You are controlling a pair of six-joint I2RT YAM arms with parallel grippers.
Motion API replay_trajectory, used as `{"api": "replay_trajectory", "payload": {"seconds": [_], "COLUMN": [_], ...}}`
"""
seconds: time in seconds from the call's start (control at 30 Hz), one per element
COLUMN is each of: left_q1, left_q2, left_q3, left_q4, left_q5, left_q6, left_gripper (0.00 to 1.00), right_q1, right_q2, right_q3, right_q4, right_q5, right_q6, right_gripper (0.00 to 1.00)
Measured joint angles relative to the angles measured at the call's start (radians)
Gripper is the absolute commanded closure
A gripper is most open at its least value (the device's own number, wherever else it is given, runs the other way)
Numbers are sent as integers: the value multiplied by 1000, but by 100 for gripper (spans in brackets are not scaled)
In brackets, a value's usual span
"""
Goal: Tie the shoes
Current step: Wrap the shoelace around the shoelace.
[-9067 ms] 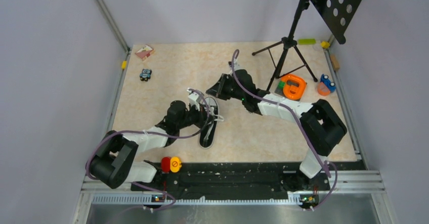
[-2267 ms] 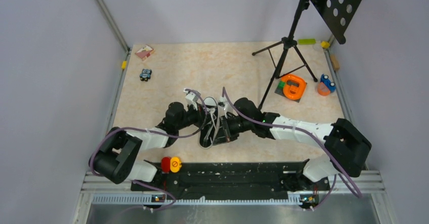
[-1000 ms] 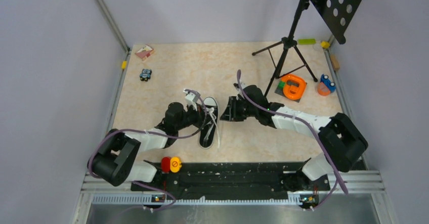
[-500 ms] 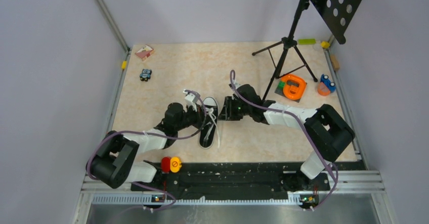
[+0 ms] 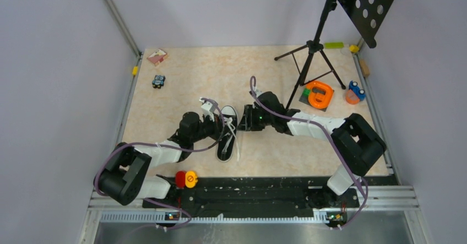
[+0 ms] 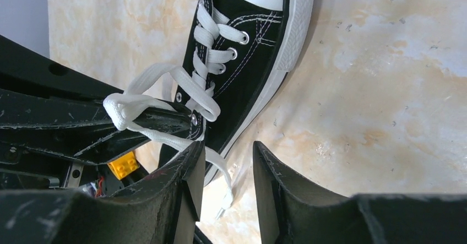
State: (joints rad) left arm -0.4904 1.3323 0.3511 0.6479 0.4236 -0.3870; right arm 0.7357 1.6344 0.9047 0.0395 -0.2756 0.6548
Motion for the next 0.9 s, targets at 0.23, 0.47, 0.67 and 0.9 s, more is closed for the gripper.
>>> {"api": "replay_trajectory", "payload": {"seconds": [0.23, 0.47, 0.67, 0.9], "left_q1": [0, 0, 0, 0], "left_q2": [-18, -39, -45, -48], "left_q3": [0, 0, 0, 0], "left_q4": [-24, -40, -57, -69], "left_q5": [-15, -32, -40, -43], "left_q6": [16, 23, 22, 23], "left_gripper": [100, 100, 100, 100], "right_q1": [-12, -20, -20, -19], "right_q2": [0, 1, 32, 68], "right_q3": [0, 1, 9, 60], "right_q4": [1, 8, 48, 64], "right_q5": [3, -18, -69, -86], "right_q6": [-10, -32, -46, -69], "right_gripper": [60, 60, 60, 60]}}
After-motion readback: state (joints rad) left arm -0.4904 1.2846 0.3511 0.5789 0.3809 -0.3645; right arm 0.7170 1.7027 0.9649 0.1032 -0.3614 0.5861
